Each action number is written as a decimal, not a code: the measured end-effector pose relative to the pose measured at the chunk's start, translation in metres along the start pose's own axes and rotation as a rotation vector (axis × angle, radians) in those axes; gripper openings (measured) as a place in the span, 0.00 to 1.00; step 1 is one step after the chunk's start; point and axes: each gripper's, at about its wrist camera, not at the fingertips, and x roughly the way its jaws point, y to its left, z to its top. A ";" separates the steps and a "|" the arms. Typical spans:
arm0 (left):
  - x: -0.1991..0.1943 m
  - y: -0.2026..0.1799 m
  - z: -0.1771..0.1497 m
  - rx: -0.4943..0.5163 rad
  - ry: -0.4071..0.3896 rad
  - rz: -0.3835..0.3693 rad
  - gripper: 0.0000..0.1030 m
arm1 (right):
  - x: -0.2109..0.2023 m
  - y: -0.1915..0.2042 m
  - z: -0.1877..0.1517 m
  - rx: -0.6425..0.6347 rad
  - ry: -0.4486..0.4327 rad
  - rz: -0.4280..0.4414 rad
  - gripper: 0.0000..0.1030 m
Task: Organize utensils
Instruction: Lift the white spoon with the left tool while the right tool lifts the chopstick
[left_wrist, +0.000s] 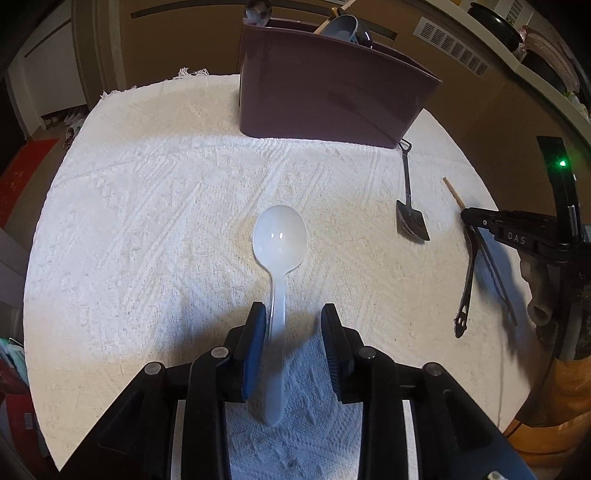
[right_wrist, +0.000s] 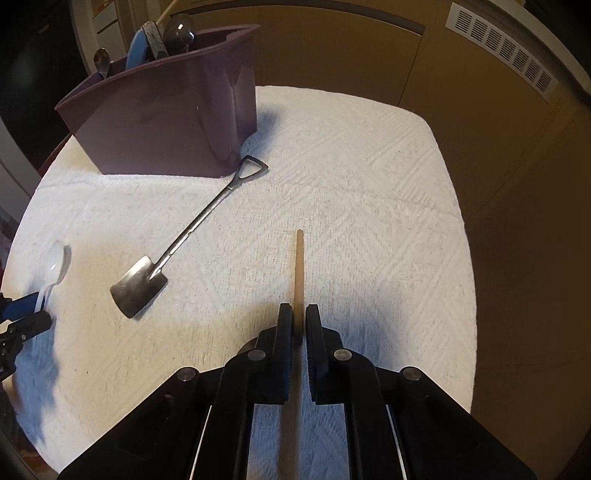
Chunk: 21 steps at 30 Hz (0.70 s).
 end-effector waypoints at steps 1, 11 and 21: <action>0.001 0.000 0.002 0.001 0.006 -0.001 0.29 | -0.001 0.000 -0.001 0.002 -0.014 0.000 0.10; 0.021 -0.008 0.043 0.012 0.037 0.068 0.36 | -0.008 -0.007 -0.015 -0.013 -0.048 0.060 0.13; 0.020 -0.025 0.041 0.120 -0.034 0.153 0.29 | -0.021 -0.015 -0.026 0.005 -0.080 0.129 0.06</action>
